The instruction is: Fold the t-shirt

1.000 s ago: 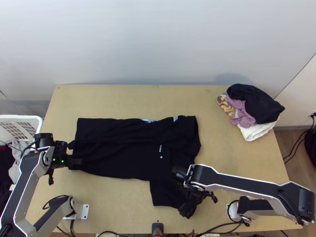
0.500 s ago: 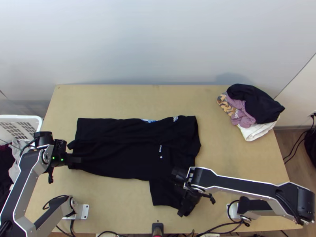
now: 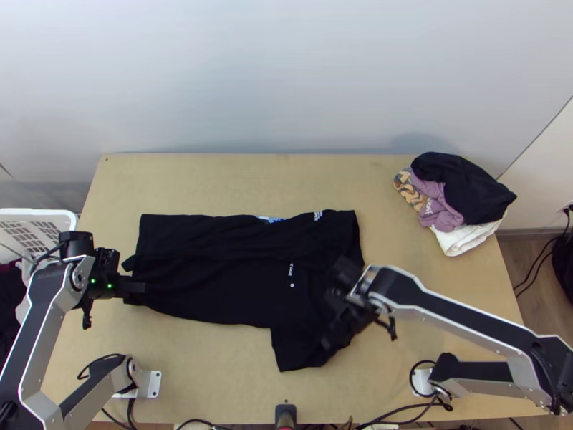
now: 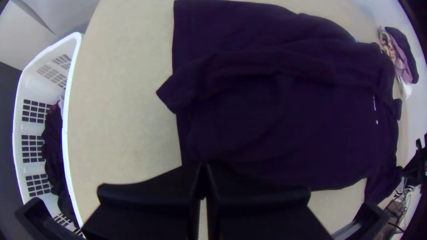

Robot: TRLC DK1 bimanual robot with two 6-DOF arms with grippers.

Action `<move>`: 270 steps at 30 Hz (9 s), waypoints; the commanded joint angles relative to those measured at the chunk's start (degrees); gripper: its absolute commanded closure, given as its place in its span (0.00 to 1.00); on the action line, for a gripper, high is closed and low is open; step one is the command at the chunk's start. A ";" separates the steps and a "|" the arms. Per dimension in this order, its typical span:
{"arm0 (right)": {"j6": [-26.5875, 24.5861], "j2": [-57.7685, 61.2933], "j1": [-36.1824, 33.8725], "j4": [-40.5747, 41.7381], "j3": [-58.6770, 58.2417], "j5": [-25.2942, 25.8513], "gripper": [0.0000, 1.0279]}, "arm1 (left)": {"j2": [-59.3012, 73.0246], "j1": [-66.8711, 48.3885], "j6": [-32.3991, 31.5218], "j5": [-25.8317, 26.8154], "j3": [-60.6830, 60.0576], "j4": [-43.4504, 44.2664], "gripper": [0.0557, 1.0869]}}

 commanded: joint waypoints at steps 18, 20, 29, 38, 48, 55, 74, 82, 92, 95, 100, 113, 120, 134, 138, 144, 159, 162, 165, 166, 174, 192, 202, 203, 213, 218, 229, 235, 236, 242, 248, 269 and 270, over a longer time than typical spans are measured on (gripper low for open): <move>-0.70 12.71 -32.84 8.61 21.55 2.48 0.97 | 22.10 0.57 -9.22 2.66 26.81 -2.53 0.96; -0.61 14.91 -33.54 8.70 24.45 3.28 0.97 | 24.83 0.84 -10.28 2.66 29.09 -1.74 0.96; 0.71 23.70 -35.83 10.11 34.73 6.26 0.97 | 36.17 -0.66 -15.90 2.75 43.42 0.02 0.96; 2.82 33.81 -36.09 10.46 42.82 8.02 0.97 | 46.19 -3.82 -18.19 2.66 49.48 0.72 0.96; 5.98 37.67 -37.32 10.90 44.40 5.56 0.96 | 47.94 -4.17 -19.68 2.66 45.53 7.40 0.96; 7.13 36.53 -37.85 5.62 46.68 4.07 0.03 | 46.27 -4.52 -22.50 6.97 44.74 6.26 0.04; 2.21 18.95 -20.71 1.05 40.44 3.63 0.03 | 32.74 3.12 -12.65 6.62 22.15 19.26 0.04; 1.77 19.04 -16.49 1.14 38.51 3.71 0.03 | 37.13 -0.83 -14.41 5.74 20.39 22.52 0.04; 0.89 20.18 -13.42 1.32 39.39 4.33 0.03 | 41.09 -5.40 -14.76 4.33 20.30 22.34 0.05; 0.97 21.24 -13.42 1.32 40.80 4.51 0.03 | 41.53 -6.54 -14.76 4.24 20.13 21.55 0.10; 1.06 23.17 -13.42 1.32 43.96 4.51 0.03 | 40.30 -7.69 -14.85 4.33 19.42 22.25 0.52; 0.89 33.10 -9.11 1.93 48.00 4.51 0.03 | 25.88 -14.28 -19.77 5.21 26.98 14.69 0.96; 1.41 41.01 -8.67 5.71 50.11 5.12 0.03 | 21.40 -17.88 -21.53 9.25 33.93 6.26 0.96; 1.41 50.50 -12.19 10.37 49.94 7.14 0.03 | 19.64 -24.83 -24.25 13.38 41.05 -2.88 0.96; 1.68 52.00 -12.71 10.63 49.85 7.32 0.03 | 22.02 -25.88 -26.80 14.53 45.26 -2.88 0.96; 1.59 43.91 -14.82 8.00 49.85 7.32 0.03 | 26.67 -27.90 -29.09 14.53 51.07 -2.36 0.96; -0.70 21.06 -18.69 -19.86 64.97 1.17 0.03 | 40.39 -40.91 -36.21 13.56 64.25 -0.51 0.96; -1.40 15.70 -22.65 -20.04 57.58 1.34 0.03 | 42.41 -46.01 -36.30 11.19 65.74 -0.16 0.96; -2.63 9.64 -30.03 -18.90 47.39 1.17 0.03 | 44.52 -50.31 -36.38 8.73 67.76 0.54 0.96; -2.98 7.88 -32.84 -18.11 44.49 0.99 0.03 | 45.40 -51.54 -36.65 7.58 68.56 0.81 0.96; 0.97 1.72 -44.09 -12.83 35.52 -0.42 0.03 | 51.46 -61.48 -38.67 -1.38 70.75 7.58 0.96; 3.87 -1.61 -44.97 -9.41 29.02 -0.42 0.03 | 70.97 -67.89 -42.97 -7.18 83.67 11.00 0.39; 4.31 -3.72 -43.74 -5.28 24.18 -0.42 0.03 | 59.90 -66.57 -43.06 -5.69 86.40 8.28 0.04; 4.58 -3.55 -42.86 -4.22 24.10 -0.33 0.03 | 58.40 -66.22 -43.06 -5.69 86.40 8.01 0.04; 4.58 2.60 -31.26 6.50 26.38 6.09 0.03 | 45.13 -55.76 -42.97 -5.69 78.31 -2.53 0.04; 3.79 13.59 -25.72 7.64 31.04 6.09 0.03 | 40.74 -51.72 -42.62 -5.69 72.25 -3.67 0.04; 2.12 25.19 -25.37 19.25 16.63 7.14 0.03 | 35.38 -46.01 -43.15 -5.69 68.99 -4.64 0.04; -0.61 16.23 -29.94 20.04 9.16 7.23 0.03 | 30.10 -42.14 -42.89 -5.69 62.49 -5.17 0.04; -0.52 14.29 -29.94 20.04 9.16 7.23 0.03 | 29.22 -41.52 -42.80 -5.69 61.26 -5.17 0.04; -0.87 5.33 -23.61 18.37 14.08 17.07 0.03 | 23.86 -37.39 -42.89 -5.69 55.37 -5.17 0.04; -13.26 2.43 -7.53 20.92 10.47 36.23 0.03 | 17.97 -32.38 -42.27 -5.69 50.54 -5.87 0.04; -52.46 2.96 6.36 67.06 -16.16 46.87 0.03 | 9.54 -26.14 -43.41 -4.11 40.34 -2.71 0.04; -53.52 3.48 6.09 67.50 -16.25 46.87 0.03 | 9.45 -26.14 -43.24 -4.02 39.29 -1.92 0.04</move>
